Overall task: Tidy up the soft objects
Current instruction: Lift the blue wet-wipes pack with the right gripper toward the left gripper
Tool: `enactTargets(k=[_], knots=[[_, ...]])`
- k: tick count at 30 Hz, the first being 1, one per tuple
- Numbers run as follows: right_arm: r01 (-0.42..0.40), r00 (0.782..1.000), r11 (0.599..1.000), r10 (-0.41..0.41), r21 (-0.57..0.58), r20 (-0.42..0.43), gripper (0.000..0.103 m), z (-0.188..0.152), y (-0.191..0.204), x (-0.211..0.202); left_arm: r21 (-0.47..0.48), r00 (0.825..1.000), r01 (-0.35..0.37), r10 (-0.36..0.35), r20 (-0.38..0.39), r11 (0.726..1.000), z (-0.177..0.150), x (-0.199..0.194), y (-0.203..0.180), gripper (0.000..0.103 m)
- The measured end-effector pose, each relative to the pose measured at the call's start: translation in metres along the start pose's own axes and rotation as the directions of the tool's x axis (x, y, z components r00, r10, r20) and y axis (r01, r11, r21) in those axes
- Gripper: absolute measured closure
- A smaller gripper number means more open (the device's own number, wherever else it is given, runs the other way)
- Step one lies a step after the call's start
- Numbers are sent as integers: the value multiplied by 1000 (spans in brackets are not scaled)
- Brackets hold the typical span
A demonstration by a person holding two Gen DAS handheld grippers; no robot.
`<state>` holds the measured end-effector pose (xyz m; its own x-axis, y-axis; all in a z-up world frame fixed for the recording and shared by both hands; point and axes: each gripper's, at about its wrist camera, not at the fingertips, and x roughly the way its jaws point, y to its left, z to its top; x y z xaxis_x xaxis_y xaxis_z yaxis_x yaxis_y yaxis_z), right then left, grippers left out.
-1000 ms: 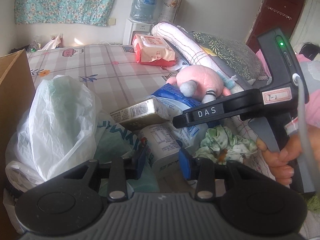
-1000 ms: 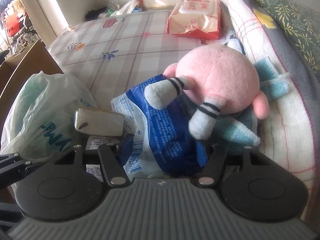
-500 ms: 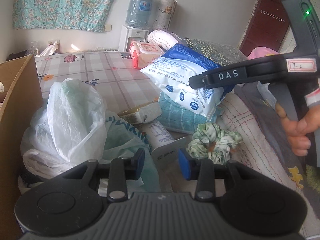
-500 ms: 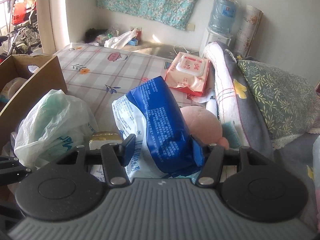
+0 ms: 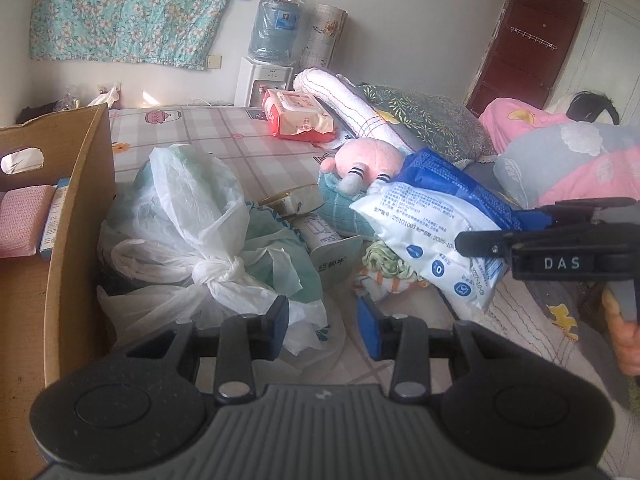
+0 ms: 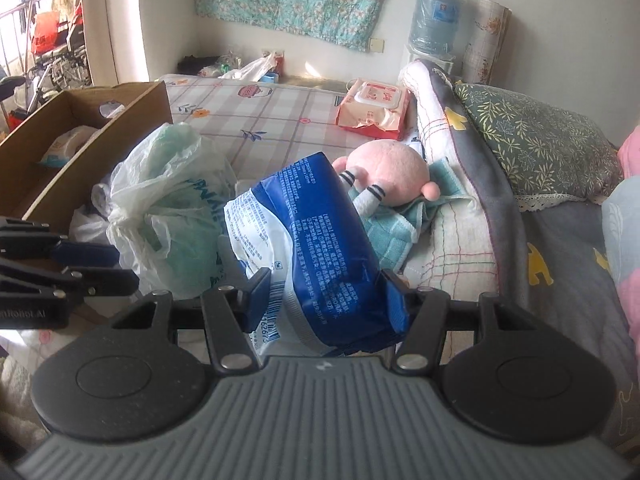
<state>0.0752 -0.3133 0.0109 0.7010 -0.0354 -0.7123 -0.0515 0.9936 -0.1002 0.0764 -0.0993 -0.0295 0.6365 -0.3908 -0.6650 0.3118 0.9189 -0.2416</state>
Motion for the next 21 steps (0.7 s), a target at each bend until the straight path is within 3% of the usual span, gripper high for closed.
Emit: enactTargets(k=[3, 5, 9, 12, 21], knots=[[59, 997, 991, -63, -120, -32, 46, -24, 27, 11, -21, 1000, 4, -4, 6, 1000, -6, -11, 7, 64], [129, 989, 964, -142, -232, -42, 46, -41, 49, 24, -30, 1000, 0, 0, 10, 1000, -10, -16, 11, 64], [233, 966, 868, -258, -439, 3, 46, -66, 89, 42, -61, 1000, 4, -3, 13, 998, -15, -22, 18, 64], [271, 956, 804, -289, -529, 51, 45, -74, 111, 42, -71, 1000, 2, -1, 18, 997, -17, -24, 20, 64], [157, 987, 864, -160, -478, 33, 46, -72, 121, 11, -80, 1000, 5, -3, 20, 997, -20, -28, 22, 64]])
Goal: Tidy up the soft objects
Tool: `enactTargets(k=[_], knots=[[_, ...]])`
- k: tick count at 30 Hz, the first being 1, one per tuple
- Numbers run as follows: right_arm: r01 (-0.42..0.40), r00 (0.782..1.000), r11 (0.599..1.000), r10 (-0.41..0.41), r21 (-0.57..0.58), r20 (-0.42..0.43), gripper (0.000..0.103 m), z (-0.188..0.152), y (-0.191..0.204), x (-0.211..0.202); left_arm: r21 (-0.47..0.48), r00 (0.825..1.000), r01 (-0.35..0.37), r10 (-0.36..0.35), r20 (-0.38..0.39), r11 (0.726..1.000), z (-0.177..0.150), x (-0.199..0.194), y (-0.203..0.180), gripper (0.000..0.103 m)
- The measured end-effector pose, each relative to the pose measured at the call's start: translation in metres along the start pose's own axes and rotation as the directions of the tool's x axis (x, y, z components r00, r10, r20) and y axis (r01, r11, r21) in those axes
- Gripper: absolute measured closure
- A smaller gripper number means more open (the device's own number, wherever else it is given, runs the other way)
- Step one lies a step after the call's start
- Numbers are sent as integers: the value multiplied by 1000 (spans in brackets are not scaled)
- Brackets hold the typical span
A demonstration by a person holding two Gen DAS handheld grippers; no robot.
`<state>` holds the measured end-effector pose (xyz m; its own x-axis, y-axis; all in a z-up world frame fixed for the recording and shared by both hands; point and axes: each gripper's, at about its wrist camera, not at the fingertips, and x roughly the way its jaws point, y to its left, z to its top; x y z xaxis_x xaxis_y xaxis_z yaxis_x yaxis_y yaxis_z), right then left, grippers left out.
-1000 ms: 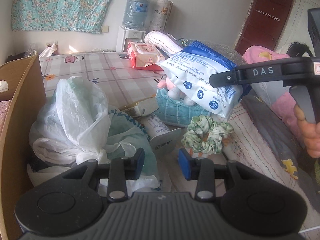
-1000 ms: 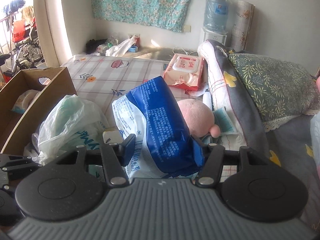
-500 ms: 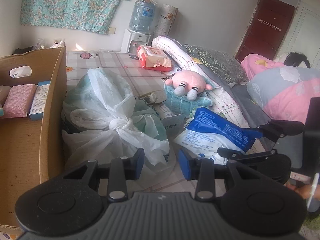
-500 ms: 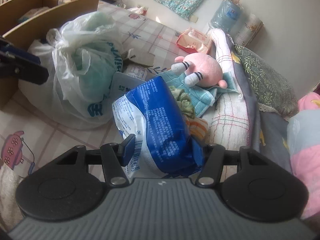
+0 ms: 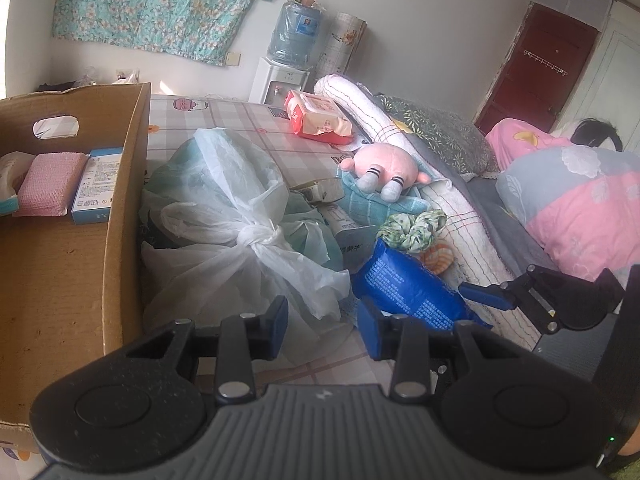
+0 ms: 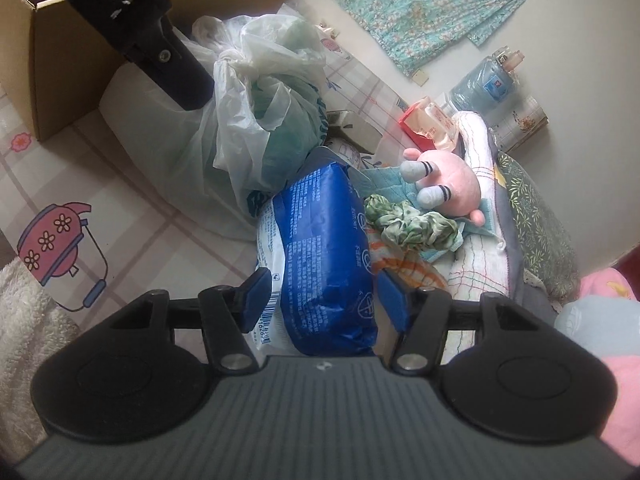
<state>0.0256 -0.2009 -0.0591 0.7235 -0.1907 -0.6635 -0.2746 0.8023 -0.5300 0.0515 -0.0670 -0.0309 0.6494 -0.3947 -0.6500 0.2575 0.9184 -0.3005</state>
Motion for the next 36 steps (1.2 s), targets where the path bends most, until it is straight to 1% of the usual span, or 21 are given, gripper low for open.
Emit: enactTargets(k=[6, 8, 11, 15, 17, 18, 20, 21, 22, 24, 27, 29, 30, 32, 33, 36], knots=[[-68, 997, 996, 66, 50, 41, 45, 2, 6, -19, -2, 1000, 8, -8, 0, 1000, -2, -1, 0, 64], [-108, 993, 990, 104, 95, 52, 44, 1, 5, -22, -2, 1000, 9, -9, 0, 1000, -2, -1, 0, 64], [-189, 981, 966, 177, 178, 81, 44, -2, 1, -27, -7, 1000, 11, -11, -3, 1000, -2, -2, 1, 64], [-298, 952, 919, 269, 256, 143, 44, -6, 0, -33, -17, 1000, 15, -15, -5, 1000, -3, -4, 3, 64], [-362, 930, 887, 321, 285, 180, 45, -7, 1, -34, -20, 1000, 18, -18, -8, 1000, -3, -3, 4, 64], [-401, 914, 865, 355, 302, 197, 45, -8, 2, -33, -23, 1000, 19, -19, -11, 1000, -3, -3, 4, 64], [-462, 885, 825, 411, 324, 217, 45, -10, 5, -31, -25, 1000, 21, -22, -14, 999, -3, -3, 5, 64], [-483, 875, 811, 430, 331, 222, 44, -10, 6, -30, -26, 1000, 22, -23, -17, 999, -3, -3, 6, 64], [-499, 866, 797, 446, 341, 223, 44, -11, 8, -27, -25, 1000, 22, -23, -20, 999, -4, -3, 6, 63], [-515, 857, 777, 464, 362, 224, 44, -15, 8, -26, -24, 999, 21, -22, -25, 999, -5, -3, 7, 63], [-546, 838, 734, 481, 404, 259, 43, -23, -3, -31, -23, 999, 27, -28, -33, 999, -5, -2, 7, 62], [-571, 820, 680, 487, 459, 300, 43, -34, -19, -37, -24, 998, 39, -40, -43, 999, -6, -1, 8, 61], [-578, 816, 652, 484, 491, 317, 43, -40, -28, -37, -22, 998, 48, -49, -50, 999, -7, -1, 8, 61], [-574, 817, 601, 462, 557, 344, 42, -52, -45, -38, -11, 995, 70, -71, -71, 997, -9, 1, 7, 60], [-564, 823, 573, 445, 594, 352, 42, -59, -55, -36, -6, 993, 83, -83, -84, 997, -10, 2, 6, 60], [-527, 845, 508, 402, 682, 353, 42, -75, -78, -27, 13, 984, 125, -123, -130, 992, -15, 6, 3, 57]])
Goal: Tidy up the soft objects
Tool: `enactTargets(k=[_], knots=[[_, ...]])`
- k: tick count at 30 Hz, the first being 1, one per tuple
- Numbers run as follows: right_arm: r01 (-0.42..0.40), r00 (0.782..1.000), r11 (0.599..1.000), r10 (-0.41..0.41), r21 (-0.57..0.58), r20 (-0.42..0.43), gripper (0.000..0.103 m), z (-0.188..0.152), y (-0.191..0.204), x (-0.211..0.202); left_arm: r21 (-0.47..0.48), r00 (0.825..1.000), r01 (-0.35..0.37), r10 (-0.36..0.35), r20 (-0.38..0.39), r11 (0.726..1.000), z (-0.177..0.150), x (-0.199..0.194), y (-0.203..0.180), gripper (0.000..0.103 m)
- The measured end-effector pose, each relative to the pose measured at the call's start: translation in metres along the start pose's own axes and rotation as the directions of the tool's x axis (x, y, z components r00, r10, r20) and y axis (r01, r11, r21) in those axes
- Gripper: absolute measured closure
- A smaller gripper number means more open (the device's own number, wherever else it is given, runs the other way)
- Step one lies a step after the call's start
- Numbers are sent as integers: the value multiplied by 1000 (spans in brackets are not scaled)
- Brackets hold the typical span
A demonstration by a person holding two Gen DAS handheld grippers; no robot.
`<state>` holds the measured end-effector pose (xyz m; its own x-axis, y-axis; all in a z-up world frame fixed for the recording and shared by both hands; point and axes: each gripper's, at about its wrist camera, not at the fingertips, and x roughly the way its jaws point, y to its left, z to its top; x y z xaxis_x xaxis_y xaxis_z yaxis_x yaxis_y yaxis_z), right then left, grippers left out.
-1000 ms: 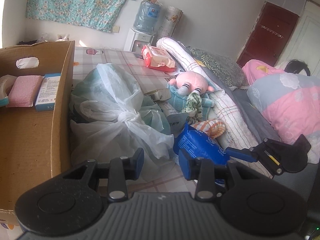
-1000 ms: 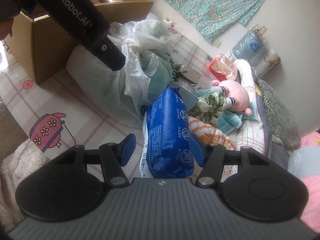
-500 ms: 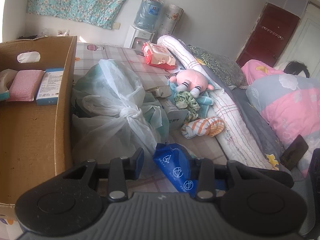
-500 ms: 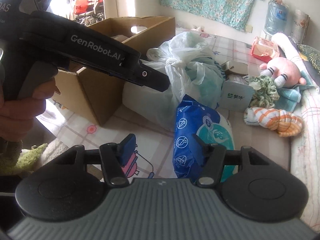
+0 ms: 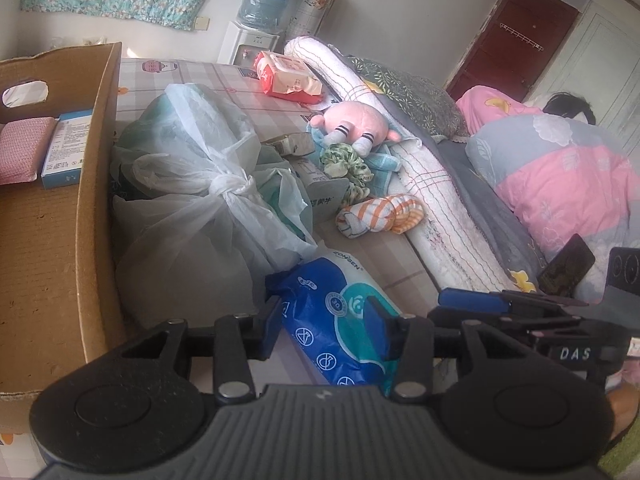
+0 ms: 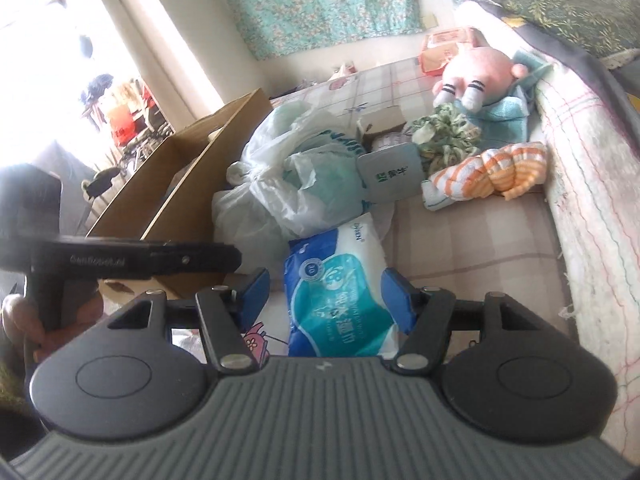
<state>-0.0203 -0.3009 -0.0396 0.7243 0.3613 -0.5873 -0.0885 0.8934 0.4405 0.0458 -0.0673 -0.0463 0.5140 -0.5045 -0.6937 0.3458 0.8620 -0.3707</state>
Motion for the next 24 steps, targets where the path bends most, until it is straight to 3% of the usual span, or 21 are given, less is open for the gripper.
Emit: enactTargets(k=[5, 11, 16, 24], knots=[[-12, 1000, 986, 14, 164, -11, 42, 8, -37, 15, 19, 994, 39, -37, -98, 999, -9, 21, -8, 49], [-31, 993, 983, 50, 183, -103, 41, 11, -42, 62, -9, 978, 46, -47, -204, 999, -18, 52, -14, 49], [-31, 983, 976, 69, 217, -170, 41, 9, -45, 89, -14, 973, 27, -30, -228, 1000, -18, 64, -15, 49], [-58, 978, 959, 110, 278, -176, 47, 0, -44, 87, -9, 977, 18, -20, -213, 1000, -15, 72, -18, 49]])
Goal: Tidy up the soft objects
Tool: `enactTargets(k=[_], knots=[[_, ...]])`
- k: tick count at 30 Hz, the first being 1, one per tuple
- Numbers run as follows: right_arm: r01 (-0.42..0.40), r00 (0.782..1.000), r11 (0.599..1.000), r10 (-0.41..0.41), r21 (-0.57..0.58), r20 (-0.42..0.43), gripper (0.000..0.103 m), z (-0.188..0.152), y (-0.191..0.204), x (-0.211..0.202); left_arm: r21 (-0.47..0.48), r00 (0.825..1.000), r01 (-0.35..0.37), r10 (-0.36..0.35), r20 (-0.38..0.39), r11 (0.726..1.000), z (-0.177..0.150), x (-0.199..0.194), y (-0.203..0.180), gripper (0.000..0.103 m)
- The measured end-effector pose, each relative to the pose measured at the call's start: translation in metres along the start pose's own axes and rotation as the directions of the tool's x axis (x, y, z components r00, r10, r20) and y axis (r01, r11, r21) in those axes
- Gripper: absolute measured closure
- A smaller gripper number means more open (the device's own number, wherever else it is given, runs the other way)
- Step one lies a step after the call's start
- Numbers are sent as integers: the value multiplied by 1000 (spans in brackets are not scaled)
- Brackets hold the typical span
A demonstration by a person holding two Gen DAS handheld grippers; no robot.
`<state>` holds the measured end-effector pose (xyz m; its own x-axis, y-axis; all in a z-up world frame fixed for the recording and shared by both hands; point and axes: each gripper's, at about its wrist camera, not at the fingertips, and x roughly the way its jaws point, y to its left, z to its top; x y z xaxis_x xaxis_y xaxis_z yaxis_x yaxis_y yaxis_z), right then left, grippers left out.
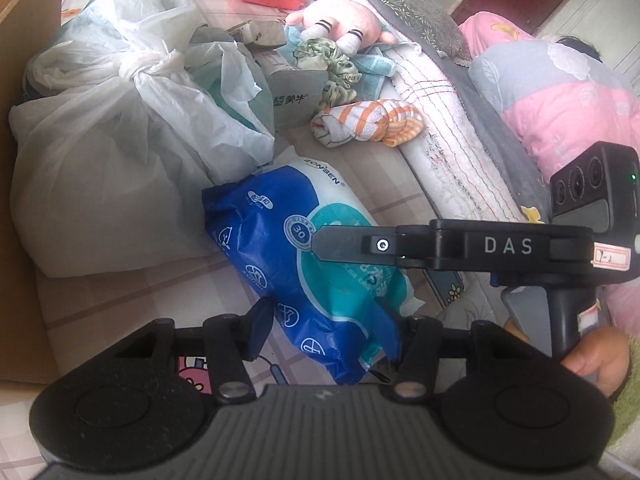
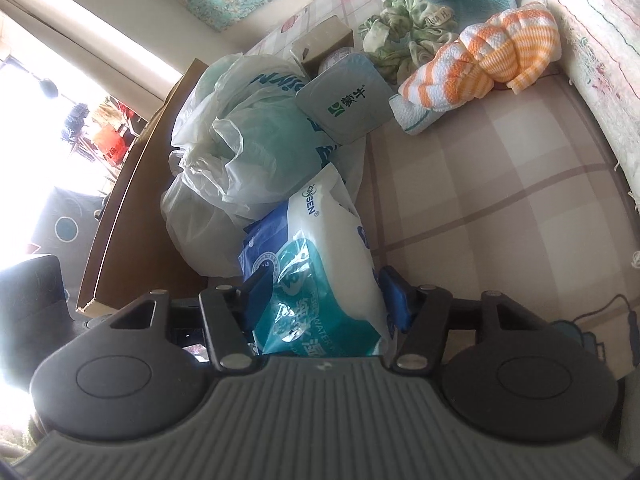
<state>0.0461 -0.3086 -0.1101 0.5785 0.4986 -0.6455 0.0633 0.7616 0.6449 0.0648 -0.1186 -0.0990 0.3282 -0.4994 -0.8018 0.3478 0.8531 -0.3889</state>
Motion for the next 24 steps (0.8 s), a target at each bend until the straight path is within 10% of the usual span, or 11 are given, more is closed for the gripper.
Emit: enactTargets(k=[16, 24], knots=[[12, 995, 1000, -12, 8, 103, 53, -22, 35, -60, 113, 992, 30, -43, 122, 993, -10, -51, -27, 47], [-56, 983, 988, 79, -140, 163, 53, 5, 107, -68, 109, 952, -51, 15, 306, 993, -5, -124, -16, 47]])
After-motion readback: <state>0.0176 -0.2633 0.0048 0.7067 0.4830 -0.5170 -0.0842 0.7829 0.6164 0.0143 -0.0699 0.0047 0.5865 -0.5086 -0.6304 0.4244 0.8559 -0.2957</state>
